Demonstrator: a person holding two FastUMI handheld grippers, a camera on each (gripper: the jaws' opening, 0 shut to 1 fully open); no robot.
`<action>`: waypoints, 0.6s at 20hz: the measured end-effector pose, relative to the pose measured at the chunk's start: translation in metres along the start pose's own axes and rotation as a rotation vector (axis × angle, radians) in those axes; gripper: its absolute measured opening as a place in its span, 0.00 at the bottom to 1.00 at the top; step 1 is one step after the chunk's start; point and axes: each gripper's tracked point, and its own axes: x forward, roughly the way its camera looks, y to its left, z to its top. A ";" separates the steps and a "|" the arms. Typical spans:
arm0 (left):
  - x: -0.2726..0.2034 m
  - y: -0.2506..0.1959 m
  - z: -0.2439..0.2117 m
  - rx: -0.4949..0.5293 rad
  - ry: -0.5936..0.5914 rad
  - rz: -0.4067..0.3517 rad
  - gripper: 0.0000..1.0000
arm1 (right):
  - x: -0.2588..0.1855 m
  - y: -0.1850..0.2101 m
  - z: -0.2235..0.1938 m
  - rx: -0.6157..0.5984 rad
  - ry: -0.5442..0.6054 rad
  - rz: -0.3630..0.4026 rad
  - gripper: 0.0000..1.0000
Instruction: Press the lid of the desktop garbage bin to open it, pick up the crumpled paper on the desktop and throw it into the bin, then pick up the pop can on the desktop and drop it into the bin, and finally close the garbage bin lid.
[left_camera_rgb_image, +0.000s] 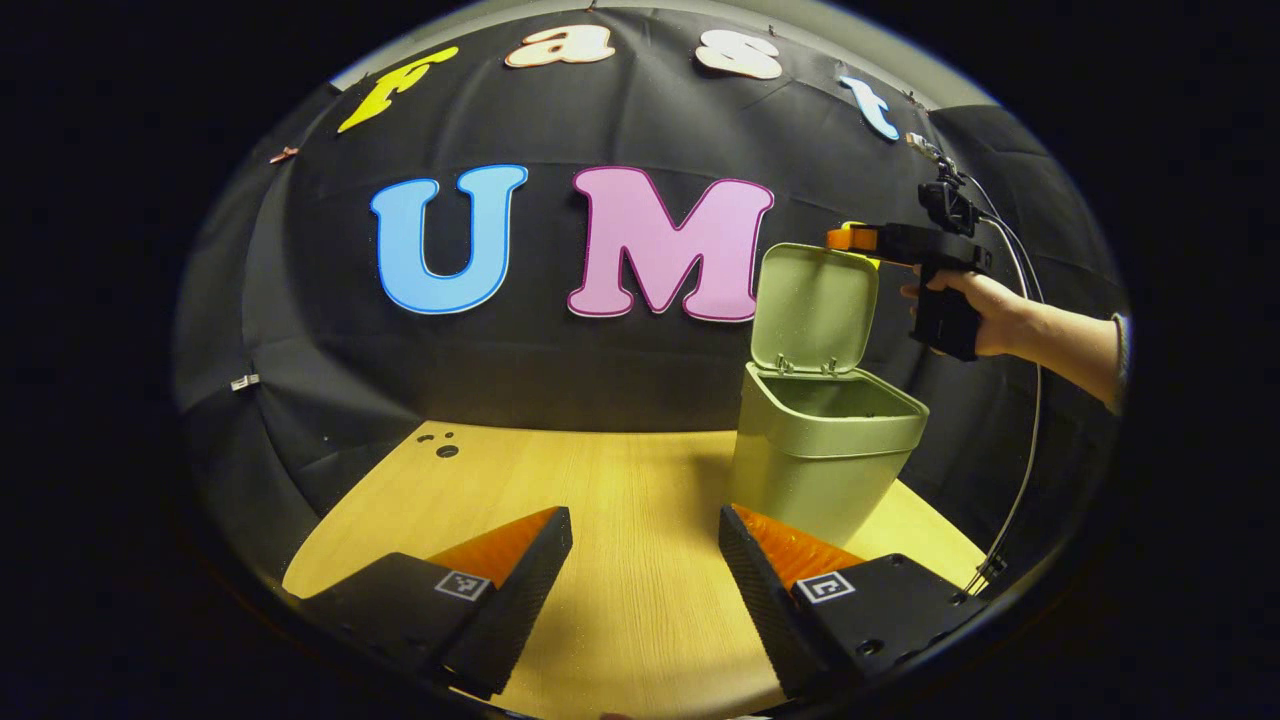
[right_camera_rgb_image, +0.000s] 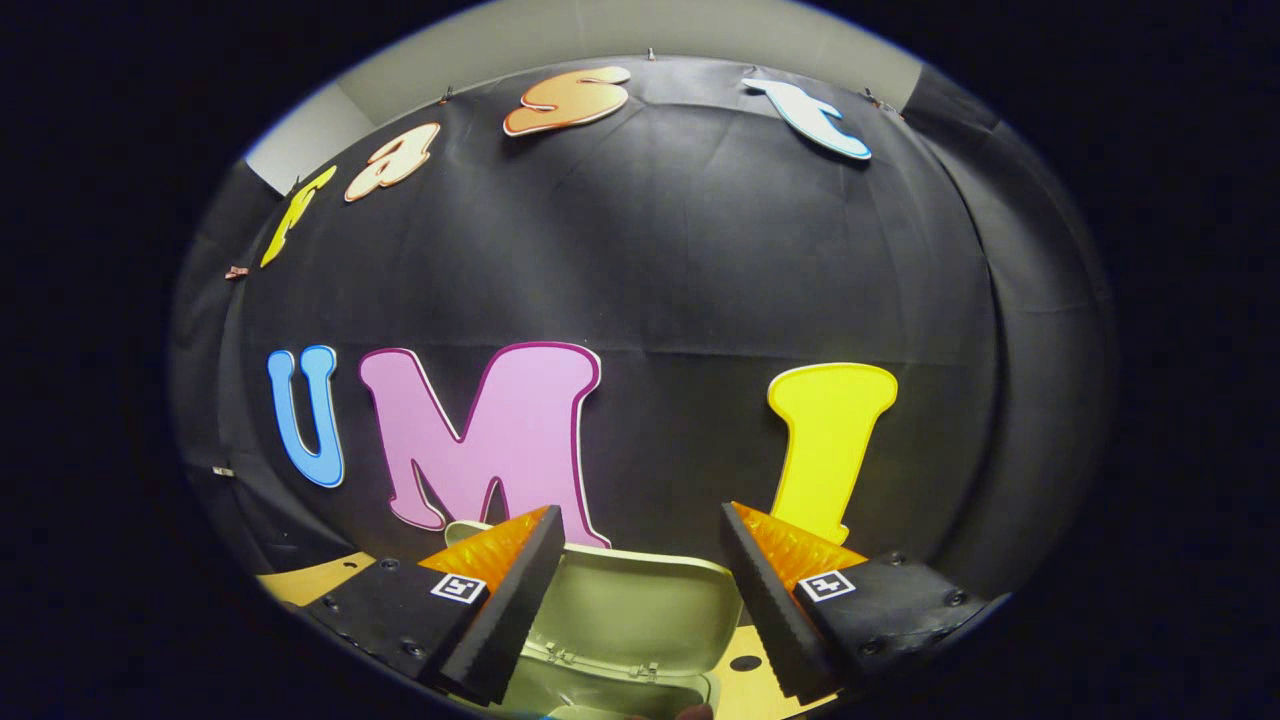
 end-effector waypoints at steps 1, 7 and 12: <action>0.001 0.000 -0.002 -0.001 0.004 0.002 0.95 | 0.000 -0.001 0.000 0.008 0.001 -0.001 0.97; -0.001 -0.002 -0.001 0.006 0.004 -0.014 0.95 | -0.020 0.006 -0.004 0.018 0.045 0.046 0.97; -0.005 -0.004 0.001 0.018 -0.009 -0.048 0.95 | -0.056 0.014 -0.012 0.000 0.109 0.098 0.98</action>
